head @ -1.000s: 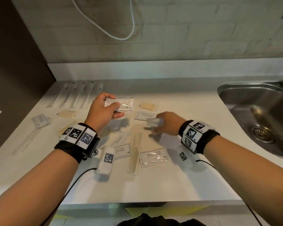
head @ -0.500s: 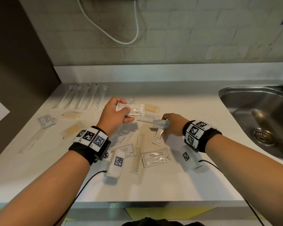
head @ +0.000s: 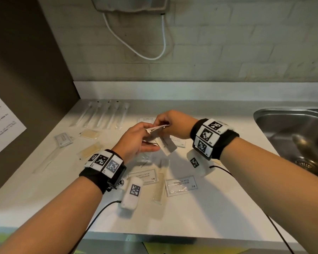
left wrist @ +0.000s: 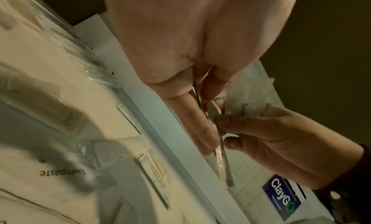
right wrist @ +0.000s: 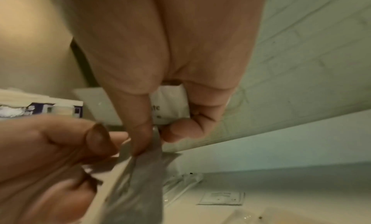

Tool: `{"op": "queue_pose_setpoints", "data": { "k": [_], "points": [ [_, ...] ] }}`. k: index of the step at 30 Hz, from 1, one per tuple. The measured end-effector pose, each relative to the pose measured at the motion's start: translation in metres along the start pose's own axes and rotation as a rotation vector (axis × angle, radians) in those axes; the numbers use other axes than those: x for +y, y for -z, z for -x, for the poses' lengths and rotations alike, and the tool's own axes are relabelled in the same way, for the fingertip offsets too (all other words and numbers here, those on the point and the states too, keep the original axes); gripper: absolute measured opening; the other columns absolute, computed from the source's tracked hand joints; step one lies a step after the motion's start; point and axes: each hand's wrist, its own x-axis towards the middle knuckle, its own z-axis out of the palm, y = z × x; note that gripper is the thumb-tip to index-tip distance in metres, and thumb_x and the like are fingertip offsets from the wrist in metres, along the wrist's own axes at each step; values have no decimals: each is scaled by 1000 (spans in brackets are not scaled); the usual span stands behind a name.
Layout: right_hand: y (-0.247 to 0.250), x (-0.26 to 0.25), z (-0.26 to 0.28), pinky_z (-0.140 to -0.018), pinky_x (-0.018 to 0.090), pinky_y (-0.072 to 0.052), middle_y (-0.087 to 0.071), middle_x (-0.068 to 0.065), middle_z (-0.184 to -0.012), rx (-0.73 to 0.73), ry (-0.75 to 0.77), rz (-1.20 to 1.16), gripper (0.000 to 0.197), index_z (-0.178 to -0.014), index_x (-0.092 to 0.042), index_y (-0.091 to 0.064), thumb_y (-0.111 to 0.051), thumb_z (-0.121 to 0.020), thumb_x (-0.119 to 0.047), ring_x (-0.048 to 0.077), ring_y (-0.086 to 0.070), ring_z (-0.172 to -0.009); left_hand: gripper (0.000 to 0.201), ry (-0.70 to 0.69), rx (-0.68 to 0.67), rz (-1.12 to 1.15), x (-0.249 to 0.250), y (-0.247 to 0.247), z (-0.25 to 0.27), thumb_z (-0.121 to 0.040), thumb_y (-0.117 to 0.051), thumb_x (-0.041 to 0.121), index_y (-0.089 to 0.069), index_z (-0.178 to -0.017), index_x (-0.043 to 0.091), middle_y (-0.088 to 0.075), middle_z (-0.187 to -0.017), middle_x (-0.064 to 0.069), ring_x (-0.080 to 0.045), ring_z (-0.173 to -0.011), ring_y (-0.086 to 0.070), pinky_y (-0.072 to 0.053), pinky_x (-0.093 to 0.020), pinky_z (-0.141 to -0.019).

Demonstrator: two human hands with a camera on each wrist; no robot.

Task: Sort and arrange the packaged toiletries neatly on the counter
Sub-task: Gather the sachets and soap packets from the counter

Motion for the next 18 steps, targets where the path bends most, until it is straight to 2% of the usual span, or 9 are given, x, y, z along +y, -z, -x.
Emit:
{"op": "queue_pose_setpoints", "data": {
  "k": [2, 4, 7, 10, 12, 14, 15, 16, 18],
  "points": [
    [-8, -6, -6, -69, 31, -47, -64, 1, -87, 39, 13, -47, 19, -95, -15, -59, -72, -83, -22, 16, -56, -73, 34, 5, -3, 88, 1, 9, 3, -97, -32, -2, -58, -119, 1, -60, -107, -22, -30, -73, -68, -62, -30, -64],
    [-13, -11, -12, -64, 28, -45, -62, 2, -84, 55, 12, -108, 24, -92, -16, -53, -74, -82, -21, 15, -53, -68, 33, 16, -27, 153, 1, 17, 6, -94, -35, -7, -56, -119, 1, -60, -106, -22, -27, -72, -67, -61, -27, -61],
    [-19, -19, -21, -66, 28, -48, -66, 6, -86, 21, 14, -99, 17, -90, -17, -55, -71, -84, -15, 15, -56, -67, 34, 17, -32, 108, -5, 27, 9, -88, -59, -10, -54, -118, 7, -65, -98, -16, -24, -77, -69, -61, -25, -65],
    [-26, -25, -30, -62, 24, -49, -66, 2, -79, -48, 20, -87, 12, -82, -18, -57, -67, -86, -12, 11, -59, -62, 45, -38, -17, 44, -10, 35, 10, -84, -70, -3, -55, -125, 6, -70, -105, -10, -17, -85, -73, -61, -27, -66],
    [-28, -28, -35, -72, 32, -55, -68, 6, -81, -59, 8, -133, 9, -85, -19, -61, -70, -85, -18, 19, -66, -70, 43, -68, -27, 14, -12, 41, 10, -86, -69, -2, -59, -126, 11, -69, -115, -8, -18, -94, -73, -60, -25, -64],
    [-24, -31, -38, -85, 38, -56, -71, 12, -98, -13, -30, -203, 26, -110, -14, -62, -70, -86, -23, 26, -69, -86, 40, -64, 1, -5, -14, 49, 9, -88, -69, 3, -59, -124, 16, -67, -120, -14, -21, -91, -73, -60, -27, -66],
    [-22, -32, -39, -83, 37, -57, -71, 13, -98, -3, -47, -260, 31, -115, -12, -60, -68, -88, -24, 24, -70, -83, 39, -59, 27, -5, -15, 54, 8, -88, -69, 4, -58, -123, 18, -66, -118, -16, -21, -87, -72, -62, -30, -69],
    [-19, -32, -40, -74, 34, -58, -69, 11, -90, -3, -55, -288, 29, -113, -12, -58, -66, -90, -27, 21, -68, -74, 38, -60, 51, 1, -15, 59, 7, -90, -68, 5, -58, -123, 20, -66, -116, -17, -20, -85, -72, -63, -33, -73],
    [-16, -33, -38, -54, 28, -51, -62, 5, -72, -39, -72, -229, 27, -105, -14, -49, -58, -93, -36, 15, -59, -56, 34, -60, 80, 25, -13, 66, 4, -94, -61, 5, -57, -124, 20, -66, -114, -16, -21, -86, -73, -63, -35, -76]
  ]
}}
